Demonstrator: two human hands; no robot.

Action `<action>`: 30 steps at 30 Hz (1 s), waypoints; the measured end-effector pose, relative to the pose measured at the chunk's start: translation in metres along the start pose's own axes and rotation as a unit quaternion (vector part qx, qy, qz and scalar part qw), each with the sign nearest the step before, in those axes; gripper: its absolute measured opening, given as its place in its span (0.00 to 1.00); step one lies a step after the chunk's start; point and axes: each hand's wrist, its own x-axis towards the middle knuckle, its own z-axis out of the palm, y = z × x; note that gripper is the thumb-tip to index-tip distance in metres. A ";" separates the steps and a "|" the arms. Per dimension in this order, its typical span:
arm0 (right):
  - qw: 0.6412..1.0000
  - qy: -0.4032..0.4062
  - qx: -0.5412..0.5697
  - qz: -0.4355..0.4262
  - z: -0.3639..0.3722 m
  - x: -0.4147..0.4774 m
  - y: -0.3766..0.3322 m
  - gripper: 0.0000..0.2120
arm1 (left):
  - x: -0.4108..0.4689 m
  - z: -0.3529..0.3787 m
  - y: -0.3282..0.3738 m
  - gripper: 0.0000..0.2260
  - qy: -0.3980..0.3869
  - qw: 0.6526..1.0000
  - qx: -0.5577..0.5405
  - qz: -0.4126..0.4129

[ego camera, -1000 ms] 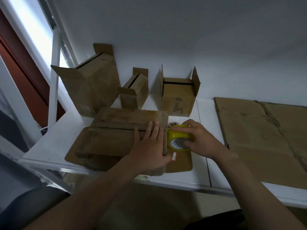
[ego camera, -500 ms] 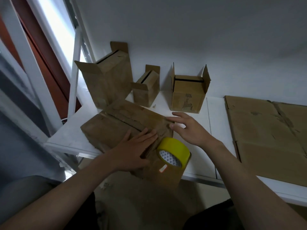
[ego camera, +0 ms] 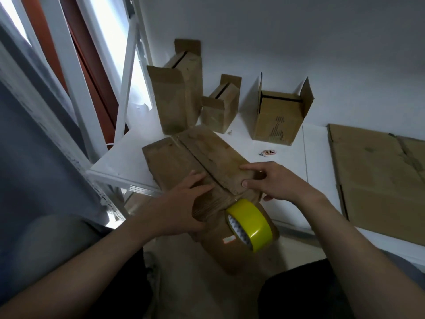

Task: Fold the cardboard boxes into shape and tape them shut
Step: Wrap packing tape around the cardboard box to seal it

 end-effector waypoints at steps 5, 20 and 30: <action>0.998 0.043 -0.050 -0.001 0.009 -0.023 0.002 0.25 | -0.013 0.013 0.005 0.41 -0.013 0.998 0.049 0.034; 0.984 0.167 -0.067 -0.009 0.044 -0.068 0.008 0.23 | -0.045 0.044 0.004 0.60 0.155 0.942 -0.247 -0.169; 0.978 0.204 -0.039 0.007 0.059 -0.102 0.018 0.24 | -0.060 0.058 0.035 0.42 0.177 0.954 -0.215 -0.109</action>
